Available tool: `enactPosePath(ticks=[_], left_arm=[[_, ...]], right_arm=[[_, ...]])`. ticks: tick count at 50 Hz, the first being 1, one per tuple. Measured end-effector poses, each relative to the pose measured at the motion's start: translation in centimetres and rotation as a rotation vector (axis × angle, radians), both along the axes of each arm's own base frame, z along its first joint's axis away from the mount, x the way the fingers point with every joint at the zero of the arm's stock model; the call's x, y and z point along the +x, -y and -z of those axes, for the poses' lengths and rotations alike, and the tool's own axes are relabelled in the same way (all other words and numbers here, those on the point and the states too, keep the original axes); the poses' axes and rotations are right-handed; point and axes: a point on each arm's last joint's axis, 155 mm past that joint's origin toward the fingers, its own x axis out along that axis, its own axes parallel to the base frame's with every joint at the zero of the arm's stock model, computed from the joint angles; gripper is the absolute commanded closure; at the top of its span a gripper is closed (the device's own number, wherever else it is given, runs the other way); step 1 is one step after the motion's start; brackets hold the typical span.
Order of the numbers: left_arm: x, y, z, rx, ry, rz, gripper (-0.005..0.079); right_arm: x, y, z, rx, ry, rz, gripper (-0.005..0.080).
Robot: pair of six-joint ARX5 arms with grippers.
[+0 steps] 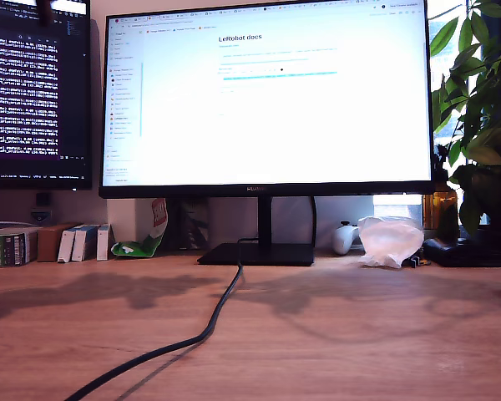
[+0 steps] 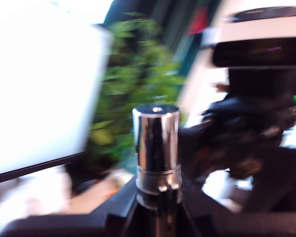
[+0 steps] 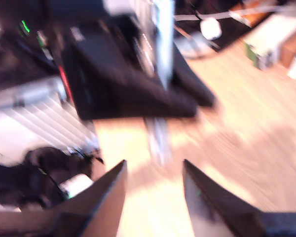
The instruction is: Pick the metallic laser pointer with your right arm, pass it to your left arm, then place it down to the left side of the table
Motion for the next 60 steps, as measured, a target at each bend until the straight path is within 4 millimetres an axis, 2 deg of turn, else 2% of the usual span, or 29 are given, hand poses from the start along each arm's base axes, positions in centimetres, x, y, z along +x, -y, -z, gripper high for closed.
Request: enactPosePath(ticks=[1, 2, 4, 5, 8, 9, 11, 12, 14, 15, 18, 24, 26, 32, 36, 41, 47, 53, 60], left_arm=[[0.2, -0.2, 0.3, 0.002, -0.019, -0.006, 0.0764], [0.3, -0.3, 0.6, 0.035, 0.038, -0.015, 0.0764], [0.6, -0.7, 1.4, 0.045, -0.004, -0.028, 0.0764], [0.8, -0.9, 1.8, 0.080, 0.043, -0.040, 0.0764], [1.4, -1.6, 3.4, 0.103, -0.029, -0.072, 0.0764], [1.5, -1.7, 3.8, 0.146, 0.028, -0.082, 0.0764], [1.9, -2.2, 5.1, 0.161, -0.034, -0.108, 0.0764], [2.1, -2.4, 5.6, 0.206, 0.014, -0.123, 0.0764], [2.4, -2.7, 6.7, 0.227, -0.029, -0.145, 0.0764], [2.5, -2.9, 7.2, 0.277, 0.021, -0.157, 0.0764], [2.8, -3.5, 8.8, 0.335, -0.004, -0.187, 0.0764], [3.2, -4.9, 12.3, 0.558, 0.069, -0.239, 0.0764], [3.3, -5.7, 13.7, 0.622, 0.037, -0.267, 0.0764], [3.0, -7.8, 16.9, 0.933, 0.131, -0.263, 0.0764], [2.7, -9.0, 18.2, 1.100, 0.177, -0.238, 0.0764], [2.5, -10.0, 19.2, 1.229, 0.197, -0.211, 0.0764], [2.1, -11.9, 22.0, 1.407, 0.176, -0.135, 0.0764], [1.1, -13.4, 26.2, 1.553, 0.076, -0.023, 0.0764], [0.7, -13.9, 28.5, 1.694, 0.120, 0.116, 0.0765]], right_arm=[[0.0, 0.4, 0.3, -0.012, -0.014, 0.007, 0.0419], [0.1, 0.8, 0.6, -0.027, 0.000, -0.005, 0.0421], [0.3, 1.7, 1.1, -0.057, -0.003, -0.007, 0.0434], [0.3, 2.1, 1.4, -0.073, 0.001, -0.014, 0.0446], [0.5, 3.4, 2.1, -0.110, -0.005, -0.019, 0.0495], [0.6, 3.9, 2.4, -0.123, -0.001, -0.026, 0.0511], [0.8, 4.7, 2.8, -0.142, -0.016, -0.018, 0.0544], [0.9, 5.1, 2.9, -0.153, 0.000, -0.031, 0.0561], [1.2, 5.8, 3.1, -0.164, -0.002, -0.024, 0.0616], [1.4, 6.1, 3.2, -0.168, 0.000, -0.021, 0.0647], [2.1, 6.7, 3.2, -0.169, 0.001, -0.003, 0.0770], [2.9, 7.6, 3.2, -0.173, 0.018, 0.008, 0.0762], [3.1, 7.8, 3.2, -0.173, 0.018, 0.014, 0.0762], [3.4, 7.9, 3.1, -0.172, 0.037, 0.008, 0.0762], [3.4, 7.8, 3.0, -0.168, 0.046, 0.004, 0.0762], [3.4, 7.6, 2.7, -0.155, 0.048, -0.003, 0.0762], [2.9, 7.0, 2.3, -0.118, 0.038, -0.032, 0.0762], [2.4, 6.7, 2.0, -0.096, 0.026, -0.052, 0.0762], [2.1, 6.6, 1.9, -0.085, 0.016, -0.063, 0.0762]])
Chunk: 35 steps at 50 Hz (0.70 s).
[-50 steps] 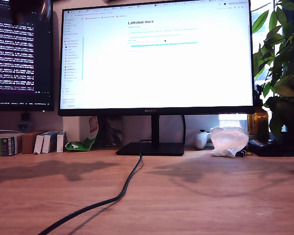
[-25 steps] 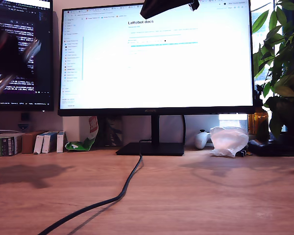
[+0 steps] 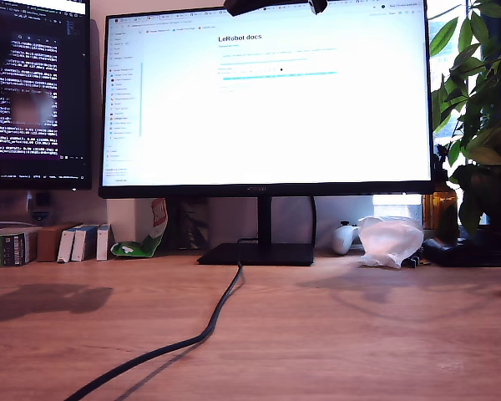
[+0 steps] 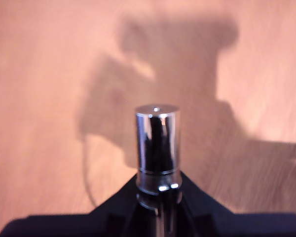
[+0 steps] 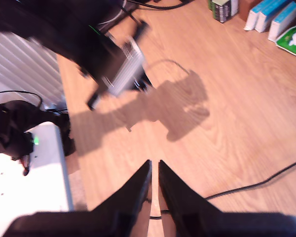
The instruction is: Pick the metallic laser pointer with your right arm, pass it to your left arm, then place it down to the left side of the table
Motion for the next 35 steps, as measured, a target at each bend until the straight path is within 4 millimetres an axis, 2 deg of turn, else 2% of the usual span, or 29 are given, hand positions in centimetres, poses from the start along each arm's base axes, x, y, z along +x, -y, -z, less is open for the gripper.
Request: enactPosePath(ticks=[7, 15, 20, 35], left_arm=[[-0.9, 0.0, 0.4, 0.047, -0.095, 0.034, 0.0765], [0.7, 0.1, -0.8, 0.068, -0.144, 0.033, 0.0765], [0.7, 0.3, -0.8, 0.071, -0.174, 0.036, 0.0765], [-1.3, 0.1, 2.3, 0.091, -0.337, 0.043, 0.0765]], right_arm=[[-0.3, -0.1, 0.0, -0.001, -0.006, -0.007, 0.0762], [-0.9, -0.7, 0.0, -0.001, -0.008, -0.026, 0.0762], [-1.3, -1.0, 0.0, -0.001, -0.006, -0.039, 0.0762], [-1.5, -1.2, 0.1, -0.005, 0.008, -0.060, 0.0762]])
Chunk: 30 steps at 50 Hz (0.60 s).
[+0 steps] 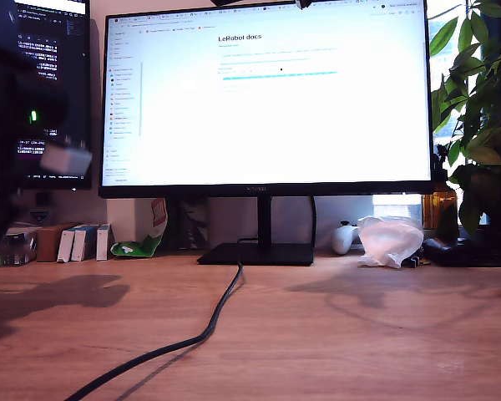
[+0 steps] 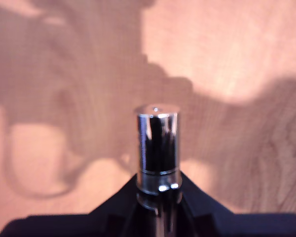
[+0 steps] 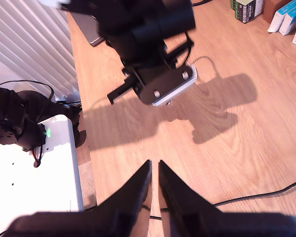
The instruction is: Pick the metallic laser pointer with your right arm, pass it to your left arm, then place it down to the left side of the table
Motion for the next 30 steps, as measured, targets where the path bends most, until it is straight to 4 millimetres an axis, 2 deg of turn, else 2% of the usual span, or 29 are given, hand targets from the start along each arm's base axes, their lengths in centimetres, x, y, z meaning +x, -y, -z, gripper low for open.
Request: enactPosePath(ticks=[21, 30], left_arm=[[-1.6, 0.1, 0.9, -0.016, -0.089, -0.008, 0.0765], [-1.7, 0.0, 1.8, -0.012, -0.112, -0.013, 0.0765]], right_arm=[[0.0, 0.0, 0.0, 0.000, 0.000, 0.000, 0.0762], [0.0, 0.0, 0.0, -0.002, -0.003, 0.000, 0.0762]])
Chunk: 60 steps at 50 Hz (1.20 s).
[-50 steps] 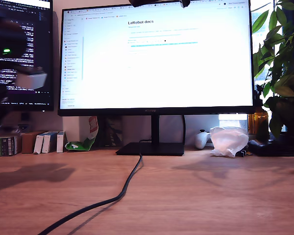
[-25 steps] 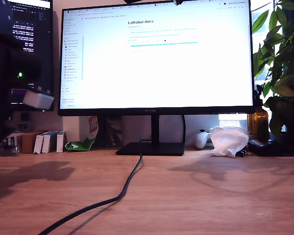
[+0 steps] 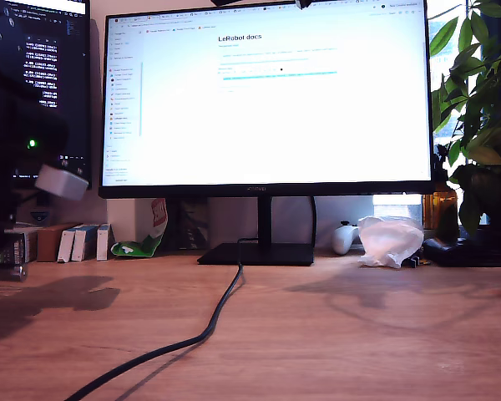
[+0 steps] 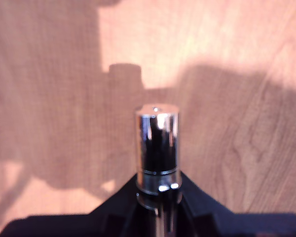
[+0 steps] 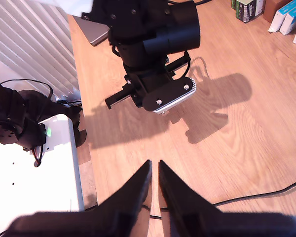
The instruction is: Pick the metallic laser pointer with your right arm, pass it to your left arm, then place it down to the left side of the table
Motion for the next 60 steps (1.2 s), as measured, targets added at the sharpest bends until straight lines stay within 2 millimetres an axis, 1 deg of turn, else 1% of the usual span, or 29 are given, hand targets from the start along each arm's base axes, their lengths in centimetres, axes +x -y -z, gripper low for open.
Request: enactPosePath(ticks=[3, 10, 33, 36, 43, 60], left_arm=[[0.3, 0.1, 0.0, -0.002, 0.012, 0.000, 0.0752], [1.5, 0.4, -0.1, -0.013, 0.057, -0.002, 0.0627], [2.1, 0.4, -0.1, -0.011, 0.084, -0.011, 0.0627], [2.1, 0.4, -0.1, -0.011, 0.084, -0.015, 0.0621], [2.1, 0.4, -0.1, -0.010, 0.083, -0.018, 0.0571], [2.3, -0.3, -0.1, 0.026, 0.093, -0.018, 0.0572]], right_arm=[[0.0, 0.0, 0.0, -0.001, -0.002, 0.000, 0.0762], [0.0, 0.0, 0.0, -0.002, -0.003, 0.000, 0.0762], [-0.1, 0.0, 0.0, -0.002, -0.003, 0.000, 0.0762], [-0.1, 0.0, 0.0, -0.002, -0.003, 0.000, 0.0762], [-0.1, 0.0, 0.0, -0.002, -0.003, 0.000, 0.0762], [-0.1, 0.0, 0.0, -0.002, -0.003, 0.000, 0.0762]])
